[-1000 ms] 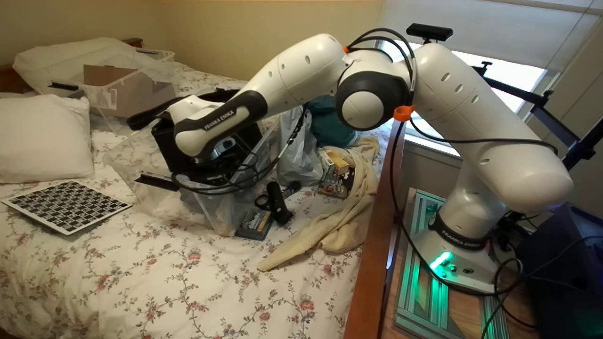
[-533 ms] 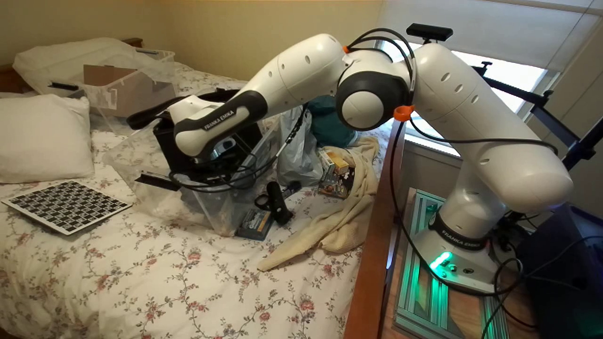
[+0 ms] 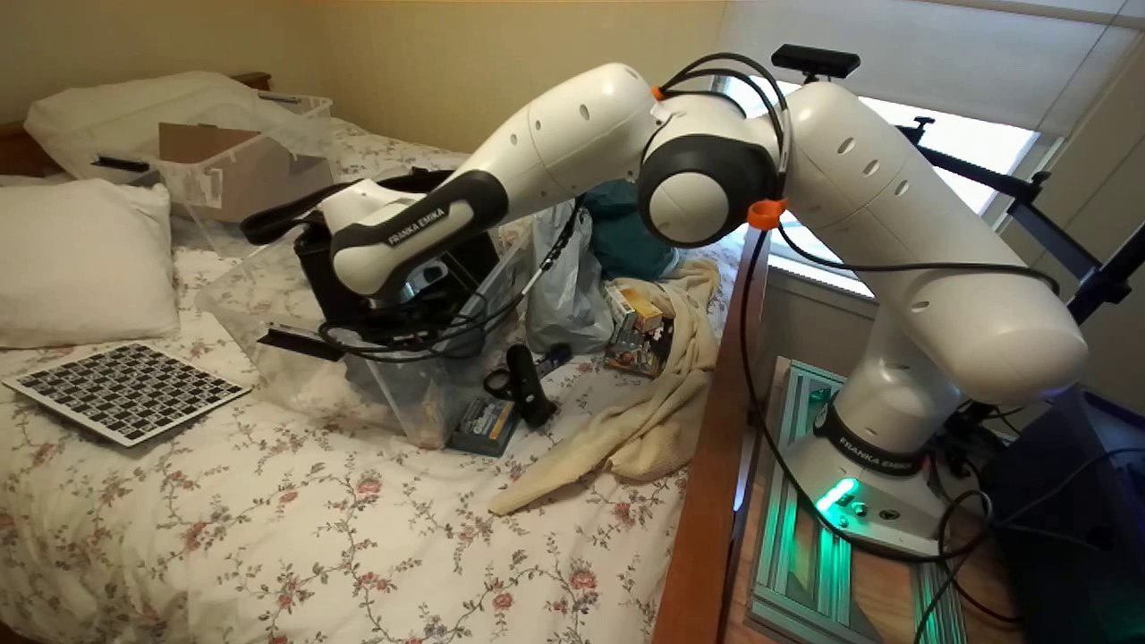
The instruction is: Take the yellow sachets out of the clear container and put them on the bed.
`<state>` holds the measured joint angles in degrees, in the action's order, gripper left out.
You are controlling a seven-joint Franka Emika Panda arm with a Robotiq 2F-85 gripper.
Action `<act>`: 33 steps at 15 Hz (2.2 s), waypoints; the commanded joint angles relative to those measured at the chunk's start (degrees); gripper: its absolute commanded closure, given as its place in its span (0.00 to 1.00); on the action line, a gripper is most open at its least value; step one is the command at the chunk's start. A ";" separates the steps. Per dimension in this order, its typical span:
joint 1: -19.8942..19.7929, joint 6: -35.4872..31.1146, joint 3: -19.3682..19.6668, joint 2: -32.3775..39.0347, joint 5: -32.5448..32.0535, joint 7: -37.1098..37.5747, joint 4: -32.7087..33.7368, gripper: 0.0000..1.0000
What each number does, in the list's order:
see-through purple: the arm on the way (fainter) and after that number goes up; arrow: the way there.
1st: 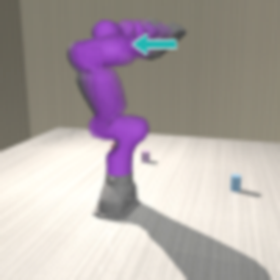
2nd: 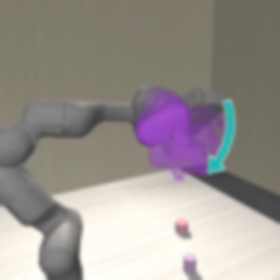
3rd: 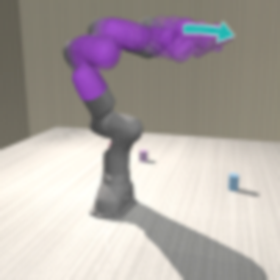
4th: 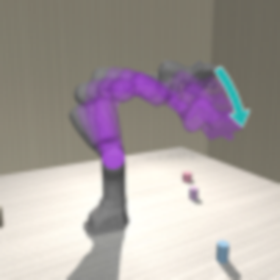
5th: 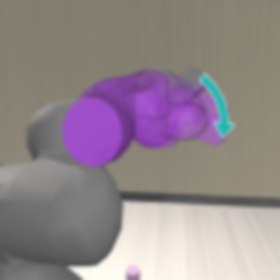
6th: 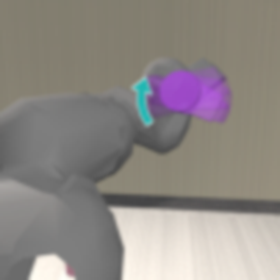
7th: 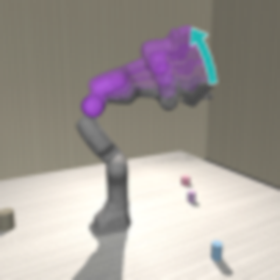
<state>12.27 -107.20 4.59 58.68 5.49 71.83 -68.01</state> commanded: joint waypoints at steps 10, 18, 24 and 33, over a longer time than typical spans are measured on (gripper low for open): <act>0.61 -4.48 1.15 -13.19 -3.95 3.35 -10.10 0.99; 0.64 -20.80 2.71 -28.55 -6.95 7.92 -26.76 0.99; 0.82 -37.80 2.94 -39.87 -12.50 9.01 -40.80 0.99; -0.43 -54.70 0.25 -51.93 -18.57 4.15 -56.57 0.99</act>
<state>12.43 -157.16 6.42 12.33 -11.52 77.99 -117.65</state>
